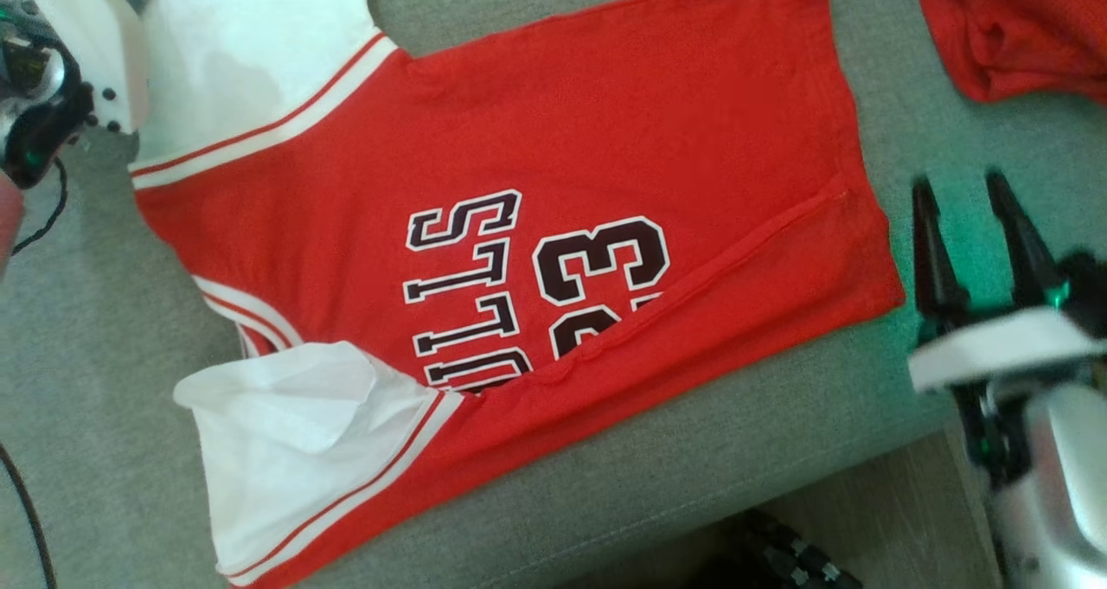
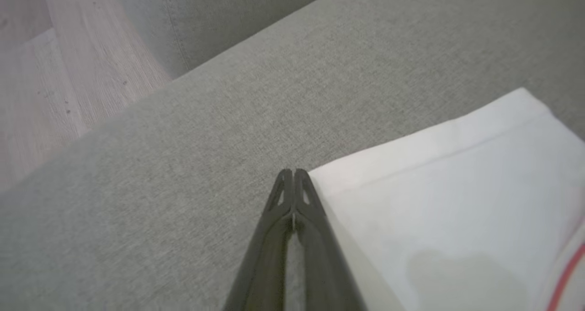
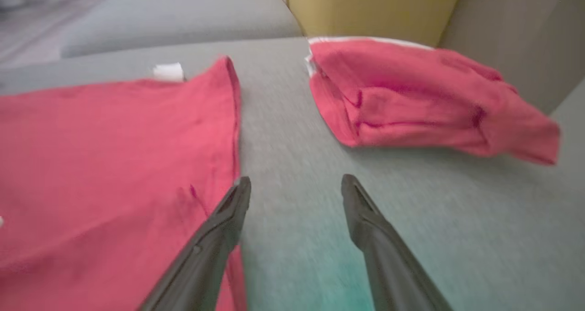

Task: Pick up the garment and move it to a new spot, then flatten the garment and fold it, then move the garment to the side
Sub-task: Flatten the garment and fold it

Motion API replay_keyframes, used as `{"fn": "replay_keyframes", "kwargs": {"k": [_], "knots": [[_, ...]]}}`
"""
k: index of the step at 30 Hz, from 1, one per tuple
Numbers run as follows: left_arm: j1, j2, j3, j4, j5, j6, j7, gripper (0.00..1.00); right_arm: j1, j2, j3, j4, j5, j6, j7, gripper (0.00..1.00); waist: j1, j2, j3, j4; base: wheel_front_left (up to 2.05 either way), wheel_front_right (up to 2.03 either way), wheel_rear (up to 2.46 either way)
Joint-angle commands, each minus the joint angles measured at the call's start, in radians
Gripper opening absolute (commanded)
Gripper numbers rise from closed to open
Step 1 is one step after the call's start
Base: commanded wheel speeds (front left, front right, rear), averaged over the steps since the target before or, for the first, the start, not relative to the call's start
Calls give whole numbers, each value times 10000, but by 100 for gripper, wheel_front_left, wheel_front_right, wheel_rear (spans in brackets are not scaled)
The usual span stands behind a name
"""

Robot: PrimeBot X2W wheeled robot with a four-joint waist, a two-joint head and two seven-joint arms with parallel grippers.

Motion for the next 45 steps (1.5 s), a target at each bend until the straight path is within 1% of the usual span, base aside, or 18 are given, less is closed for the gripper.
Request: {"fn": "replay_keyframes", "kwargs": {"k": [1,4,7,11,14,16,18,27,37,38,39,41,42,45], "knots": [[-257,518,262,-293,-42,14,-195,0,-434,-216,236,-419,205,65,78,100,-1,0,-136,83,0,0,0],[-204,544,129,-561,-170,14,-615,0,-1350,-334,692,-406,508,65,571,100,-1,0,-353,271,0,0,0],[-171,543,-60,-963,-279,14,-962,0,-2333,-452,1099,180,988,65,1452,100,-1,0,-526,559,0,0,0],[-171,478,-269,-1631,-446,14,-1378,0,-3527,-571,1009,1544,1227,65,2539,100,-1,0,-638,1046,0,0,0],[-150,484,-485,-2156,-497,14,-1519,0,-4297,-641,873,2579,1101,65,3214,100,-1,0,-639,1358,0,0,0],[-119,513,-605,-2461,-539,14,-1567,0,-4722,-689,932,3133,1030,65,3639,100,-1,0,-640,1520,0,0,0],[-88,562,-685,-2747,-571,14,-1583,0,-5095,-645,983,3532,1203,65,3973,100,-1,0,-632,1633,0,0,0],[45,627,-821,-3514,-635,55,-1620,0,-5994,-732,1398,4696,1558,65,4504,100,-1,0,-576,1961,0,0,0],[143,675,-895,-3710,-654,99,-1638,0,-6475,-876,1750,5195,1622,65,4025,100,-1,0,-601,2043,0,0,0],[153,675,-905,-3708,-657,100,-1642,0,-6510,-888,1766,5245,1623,65,3965,95,-1,0,-613,2049,0,0,0],[162,671,-915,-3703,-658,104,-1646,0,-6537,-895,1780,5300,1627,65,3912,74,-1,0,-629,2057,0,0,0],[175,667,-932,-3687,-672,106,-1639,0,-6571,-908,1862,5418,1641,65,3900,11,-1,0,-656,2072,0,0,0],[178,672,-934,-3675,-684,106,-1636,0,-6585,-913,1877,5471,1676,65,3888,0,-1,0,-670,2078,0,0,0],[183,690,-946,-3631,-710,104,-1637,0,-6622,-970,1914,5596,1679,65,3773,0,-1,0,-709,2093,0,0,0]]}}
